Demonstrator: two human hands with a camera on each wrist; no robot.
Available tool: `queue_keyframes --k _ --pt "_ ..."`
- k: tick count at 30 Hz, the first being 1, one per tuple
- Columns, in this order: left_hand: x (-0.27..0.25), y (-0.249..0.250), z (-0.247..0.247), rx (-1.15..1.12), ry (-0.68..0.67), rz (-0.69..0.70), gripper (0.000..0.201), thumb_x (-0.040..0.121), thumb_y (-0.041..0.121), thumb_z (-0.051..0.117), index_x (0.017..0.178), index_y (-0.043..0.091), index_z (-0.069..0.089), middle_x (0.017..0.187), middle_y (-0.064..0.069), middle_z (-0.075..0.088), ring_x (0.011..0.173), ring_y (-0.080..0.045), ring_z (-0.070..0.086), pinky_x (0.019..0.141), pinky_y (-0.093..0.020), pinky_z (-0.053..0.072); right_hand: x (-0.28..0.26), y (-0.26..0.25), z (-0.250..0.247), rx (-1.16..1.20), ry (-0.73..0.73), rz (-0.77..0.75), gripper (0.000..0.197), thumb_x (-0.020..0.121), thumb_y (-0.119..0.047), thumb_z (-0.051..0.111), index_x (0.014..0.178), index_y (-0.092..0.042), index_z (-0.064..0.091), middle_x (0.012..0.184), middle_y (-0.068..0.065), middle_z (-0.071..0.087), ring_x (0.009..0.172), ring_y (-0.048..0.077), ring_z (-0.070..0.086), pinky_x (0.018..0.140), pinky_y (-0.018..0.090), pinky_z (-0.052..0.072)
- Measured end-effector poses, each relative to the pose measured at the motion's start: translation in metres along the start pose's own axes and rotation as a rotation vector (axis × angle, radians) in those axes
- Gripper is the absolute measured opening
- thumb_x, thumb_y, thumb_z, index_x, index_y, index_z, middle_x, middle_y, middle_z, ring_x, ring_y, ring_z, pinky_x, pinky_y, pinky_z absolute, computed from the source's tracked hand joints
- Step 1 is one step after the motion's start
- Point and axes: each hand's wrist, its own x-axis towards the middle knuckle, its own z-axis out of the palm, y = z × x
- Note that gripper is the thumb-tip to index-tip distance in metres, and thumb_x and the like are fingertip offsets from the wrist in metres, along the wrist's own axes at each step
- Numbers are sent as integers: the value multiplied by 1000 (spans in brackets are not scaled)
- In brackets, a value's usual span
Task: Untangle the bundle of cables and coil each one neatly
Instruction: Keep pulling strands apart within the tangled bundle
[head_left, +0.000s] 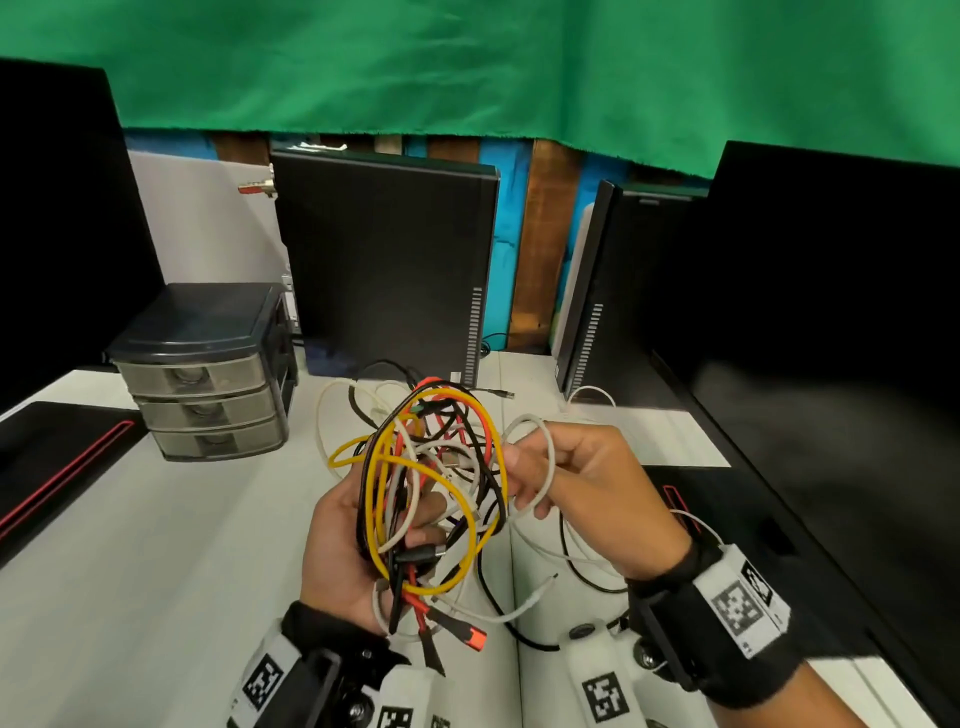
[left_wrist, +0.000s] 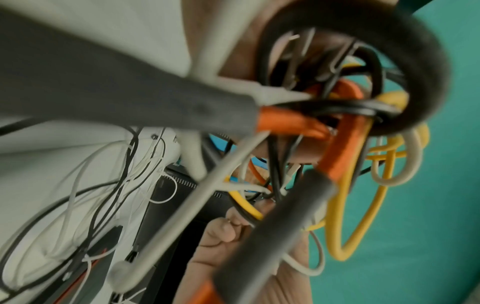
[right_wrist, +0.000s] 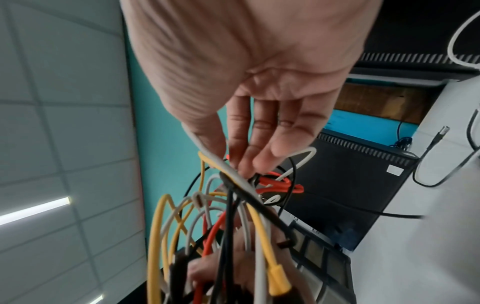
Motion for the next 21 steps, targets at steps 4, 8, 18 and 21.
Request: queue_keyframes --k 4,8,18,21 --pt "-3 -2 10 -41 31 49 40 99 38 43 78 11 63 55 -1 52 39 -12 44 36 -20 41 -2 2 5 34 -5 -38 33 80 -30 71 81 2 73 63 6 66 56 14 57 52 23 45" --pt "-7 3 17 -49 -195 -63 54 106 37 32 107 -5 66 87 -20 70 74 -34 69 64 -36 58 -3 1 6 8 30 -82 34 73 -37 84 80 -5 77 65 3 68 58 15 58 54 21 46" --pt "-19 -4 37 -9 -495 68 93 96 48 -20 145 -12 30 139 -32 48 129 -44 49 110 -46 33 -9 0 13 22 -125 -96 25 86 -30 70 109 -26 77 90 9 74 80 41 66 73 52 58" --pt "-20 -4 39 62 -427 156 95 93 46 -22 144 -12 32 135 -30 53 128 -37 51 110 -37 32 -9 -2 15 40 -62 -43 11 91 -19 71 97 -16 80 71 7 73 57 27 65 50 36 50"
